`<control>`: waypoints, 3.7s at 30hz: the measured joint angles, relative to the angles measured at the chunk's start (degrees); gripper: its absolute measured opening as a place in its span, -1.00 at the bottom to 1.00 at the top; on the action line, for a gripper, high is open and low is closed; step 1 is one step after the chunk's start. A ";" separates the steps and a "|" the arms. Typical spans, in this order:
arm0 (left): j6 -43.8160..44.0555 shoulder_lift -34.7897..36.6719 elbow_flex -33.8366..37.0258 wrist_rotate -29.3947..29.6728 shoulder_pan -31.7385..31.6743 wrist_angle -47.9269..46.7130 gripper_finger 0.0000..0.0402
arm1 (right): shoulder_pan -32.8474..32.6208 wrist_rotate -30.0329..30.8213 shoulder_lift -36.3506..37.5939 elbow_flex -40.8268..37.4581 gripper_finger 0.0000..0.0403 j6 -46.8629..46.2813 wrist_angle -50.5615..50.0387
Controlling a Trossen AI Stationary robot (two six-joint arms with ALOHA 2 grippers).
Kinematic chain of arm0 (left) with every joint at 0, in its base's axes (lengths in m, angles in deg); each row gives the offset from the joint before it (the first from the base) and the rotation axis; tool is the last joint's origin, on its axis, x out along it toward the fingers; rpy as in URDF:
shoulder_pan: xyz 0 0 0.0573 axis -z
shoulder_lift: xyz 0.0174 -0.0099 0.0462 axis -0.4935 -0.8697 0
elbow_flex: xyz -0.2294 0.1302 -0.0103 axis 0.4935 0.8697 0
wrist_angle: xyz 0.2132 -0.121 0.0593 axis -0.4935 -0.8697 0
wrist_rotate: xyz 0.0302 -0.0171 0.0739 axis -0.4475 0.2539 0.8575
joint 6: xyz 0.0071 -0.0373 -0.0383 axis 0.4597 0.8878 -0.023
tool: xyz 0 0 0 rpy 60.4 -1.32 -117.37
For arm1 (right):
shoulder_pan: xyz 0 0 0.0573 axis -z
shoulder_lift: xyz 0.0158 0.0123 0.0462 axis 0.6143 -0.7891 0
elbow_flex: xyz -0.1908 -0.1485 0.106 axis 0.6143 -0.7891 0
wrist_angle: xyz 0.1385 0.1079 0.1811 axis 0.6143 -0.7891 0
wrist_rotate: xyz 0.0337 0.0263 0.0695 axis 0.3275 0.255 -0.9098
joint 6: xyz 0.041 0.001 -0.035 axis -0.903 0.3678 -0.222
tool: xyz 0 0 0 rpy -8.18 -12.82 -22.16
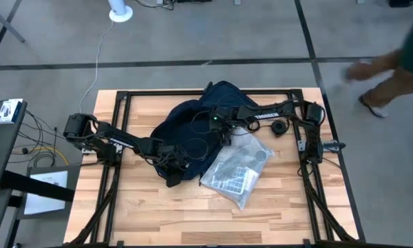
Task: Unpack backpack
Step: Remove the black headphones from the dark blue backpack
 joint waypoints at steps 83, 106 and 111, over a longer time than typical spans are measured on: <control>0.55 0.00 0.00 0.11 -1.51 -0.39 0.03 | -9.32 50.07 57.25 0.22 -1.00 -43.28 -40.36; 14.64 19.15 -1.00 25.13 -2.89 -47.89 0.03 | -9.36 51.31 57.87 -3.89 -1.00 -41.88 -33.92; 19.83 26.00 0.57 17.51 -0.25 -56.30 0.03 | -9.36 51.34 58.07 -3.89 -1.00 -41.70 -34.19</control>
